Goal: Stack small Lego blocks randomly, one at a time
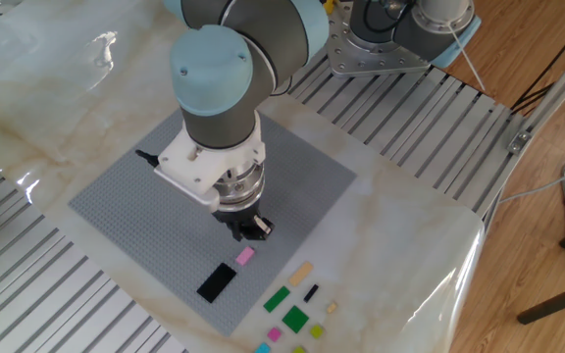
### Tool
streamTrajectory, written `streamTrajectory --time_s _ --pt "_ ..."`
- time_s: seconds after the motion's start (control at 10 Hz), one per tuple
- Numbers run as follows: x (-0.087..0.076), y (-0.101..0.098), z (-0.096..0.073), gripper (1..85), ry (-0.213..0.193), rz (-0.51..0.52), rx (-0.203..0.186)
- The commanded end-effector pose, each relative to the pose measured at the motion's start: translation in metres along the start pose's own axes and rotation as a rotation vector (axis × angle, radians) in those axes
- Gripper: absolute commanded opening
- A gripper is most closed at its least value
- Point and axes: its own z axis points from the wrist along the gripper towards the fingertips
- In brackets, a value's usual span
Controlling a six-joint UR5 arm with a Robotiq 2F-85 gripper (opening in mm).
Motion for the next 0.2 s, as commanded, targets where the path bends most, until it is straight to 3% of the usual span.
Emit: streamTrajectory --time_s 0.0,0.1 --pt "0.0035 -0.0063 -0.0051 1.3 0.012 -0.003 0.005" --pt "0.0050 -0.0078 -0.0038 1.3 0.016 -0.006 0.004"
